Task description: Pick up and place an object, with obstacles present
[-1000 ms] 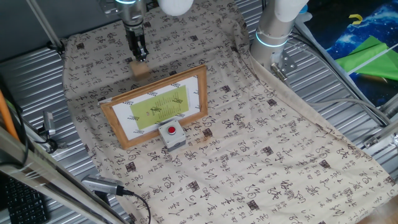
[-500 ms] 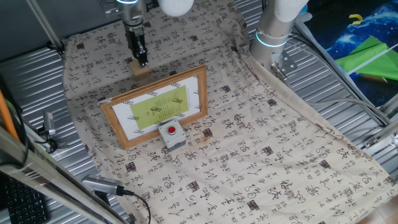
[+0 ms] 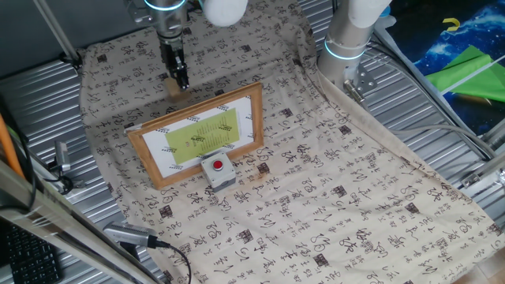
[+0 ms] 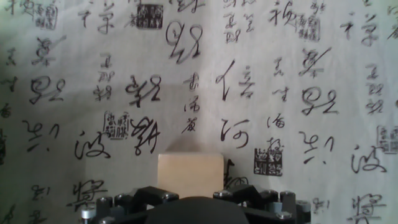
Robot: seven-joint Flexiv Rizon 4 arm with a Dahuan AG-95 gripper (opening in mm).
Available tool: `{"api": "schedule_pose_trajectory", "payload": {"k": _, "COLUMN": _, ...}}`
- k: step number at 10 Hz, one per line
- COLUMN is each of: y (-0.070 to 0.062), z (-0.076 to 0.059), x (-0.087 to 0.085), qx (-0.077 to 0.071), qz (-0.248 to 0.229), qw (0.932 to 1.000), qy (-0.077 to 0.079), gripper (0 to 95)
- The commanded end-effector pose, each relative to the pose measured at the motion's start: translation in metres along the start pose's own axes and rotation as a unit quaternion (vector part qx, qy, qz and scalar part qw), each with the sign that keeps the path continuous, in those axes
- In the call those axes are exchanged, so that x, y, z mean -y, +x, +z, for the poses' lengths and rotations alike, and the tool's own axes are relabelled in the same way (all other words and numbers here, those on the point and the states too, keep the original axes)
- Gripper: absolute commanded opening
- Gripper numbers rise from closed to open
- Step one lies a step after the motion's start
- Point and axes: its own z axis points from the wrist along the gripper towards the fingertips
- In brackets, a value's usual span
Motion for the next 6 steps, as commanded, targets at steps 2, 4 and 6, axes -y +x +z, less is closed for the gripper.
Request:
{"api": "schedule_pose_trajectory", "payload": {"k": 2, "y": -0.0005, "z": 0.0047, "x": 0.0000, "qx": 0.002, "qz": 0.001, "qw": 1.0000, "qy": 0.002, "gripper": 76.0}}
{"api": "schedule_pose_trajectory", "payload": {"k": 4, "y": -0.0006, "z": 0.0099, "x": -0.0005, "qx": 0.004, "qz": 0.002, "qw": 1.0000, "qy": 0.002, "gripper": 76.0}}
{"api": "schedule_pose_trajectory", "payload": {"k": 6, "y": -0.0006, "z": 0.0119, "x": -0.0007, "qx": 0.006, "qz": 0.002, "qw": 1.0000, "qy": 0.002, "gripper": 76.0}}
